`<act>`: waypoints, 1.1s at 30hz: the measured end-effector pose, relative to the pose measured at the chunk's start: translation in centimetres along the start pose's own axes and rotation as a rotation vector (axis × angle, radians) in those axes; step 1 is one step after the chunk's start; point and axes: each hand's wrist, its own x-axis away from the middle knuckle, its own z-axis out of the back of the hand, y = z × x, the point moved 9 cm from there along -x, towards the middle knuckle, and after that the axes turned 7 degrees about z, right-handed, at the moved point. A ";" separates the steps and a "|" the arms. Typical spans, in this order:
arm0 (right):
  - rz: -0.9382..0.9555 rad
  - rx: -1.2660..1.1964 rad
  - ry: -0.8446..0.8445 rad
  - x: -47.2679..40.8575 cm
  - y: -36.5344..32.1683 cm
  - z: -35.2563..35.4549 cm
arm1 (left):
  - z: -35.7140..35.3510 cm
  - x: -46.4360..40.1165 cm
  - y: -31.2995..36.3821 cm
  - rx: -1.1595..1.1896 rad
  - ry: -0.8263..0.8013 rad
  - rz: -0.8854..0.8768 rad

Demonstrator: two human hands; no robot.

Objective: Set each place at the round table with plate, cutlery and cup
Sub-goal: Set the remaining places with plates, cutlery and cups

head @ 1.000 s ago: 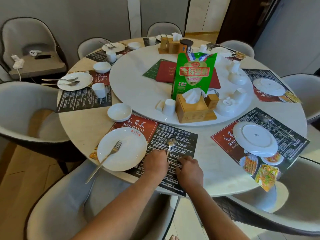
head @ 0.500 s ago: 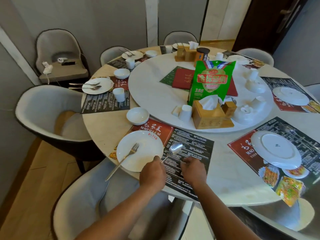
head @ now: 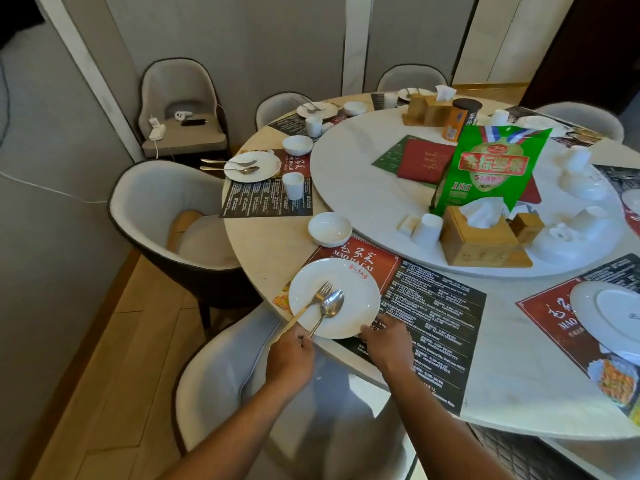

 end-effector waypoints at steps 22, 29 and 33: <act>-0.008 -0.059 -0.044 -0.1 0.0 0.5 | 2.5 1.0 1.9 -0.467 0.231 -0.135; 0.058 0.065 -0.042 -1.2 -0.7 3.5 | 1.2 2.9 7.6 -0.642 0.387 -0.359; 0.149 0.199 -0.062 -2.7 -1.4 6.2 | -2.9 2.8 11.3 -0.597 0.306 -0.457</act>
